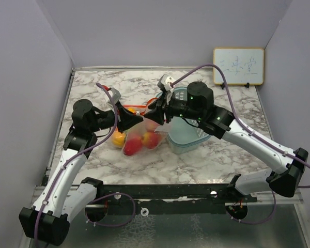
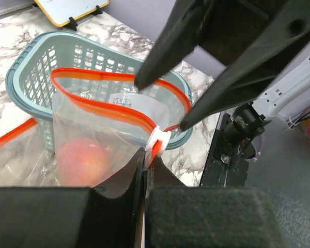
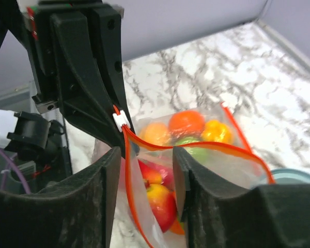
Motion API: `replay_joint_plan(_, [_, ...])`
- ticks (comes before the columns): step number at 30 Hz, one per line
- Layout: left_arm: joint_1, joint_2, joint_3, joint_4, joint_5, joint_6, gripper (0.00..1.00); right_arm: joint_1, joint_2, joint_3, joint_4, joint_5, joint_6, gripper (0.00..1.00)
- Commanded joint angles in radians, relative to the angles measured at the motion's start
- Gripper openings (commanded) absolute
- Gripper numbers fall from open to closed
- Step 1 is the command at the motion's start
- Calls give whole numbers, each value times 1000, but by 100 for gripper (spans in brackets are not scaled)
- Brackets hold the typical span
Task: Place the food in the zip-top bag and seal the zipper
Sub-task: Zip the zipper food storage bag.
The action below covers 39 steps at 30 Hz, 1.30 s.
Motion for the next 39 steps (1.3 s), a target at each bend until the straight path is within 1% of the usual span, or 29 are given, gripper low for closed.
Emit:
replay_joint_plan(1, [-4, -23, 46, -118, -34, 81, 0, 0, -106, -20, 117, -52, -71, 50])
replay_joint_plan(3, [-4, -24, 53, -114, -18, 79, 0, 0, -120, -27, 155, -172, -103, 56])
replay_joint_plan(4, [-4, -21, 58, -112, -8, 77, 0, 0, -119, -28, 167, -239, -125, 57])
replay_joint_plan(8, [-4, -25, 91, -116, 24, 77, 0, 0, -69, -5, 176, -441, -208, 56])
replay_joint_plan(10, [-4, -31, 116, -128, 36, 88, 0, 0, -34, 25, 162, -518, -237, 54])
replay_joint_plan(12, [-4, -35, 137, -136, 52, 100, 0, 0, -2, 56, 146, -562, -259, 53])
replay_joint_plan(17, [-4, -37, 157, -155, 61, 112, 0, -2, 49, 103, 142, -559, -270, 52])
replay_joint_plan(20, [-4, -39, 151, -159, 63, 114, 0, -2, 69, 126, 149, -514, -247, 49])
replay_joint_plan(25, [-3, -51, 138, -166, 67, 118, 0, -6, 45, 103, 224, -446, -217, 48])
replay_joint_plan(28, [-4, -57, 133, -169, 68, 120, 0, -8, 46, 114, 222, -432, -215, 48])
replay_joint_plan(32, [-4, -62, 143, -180, 72, 124, 0, -19, 112, 185, 142, -448, -223, 47])
replay_joint_plan(37, [-4, -72, 148, -194, 76, 132, 0, -37, 153, 206, 138, -479, -209, 46])
replay_joint_plan(39, [-4, -75, 150, -200, 76, 139, 0, -46, 163, 212, 130, -492, -207, 43])
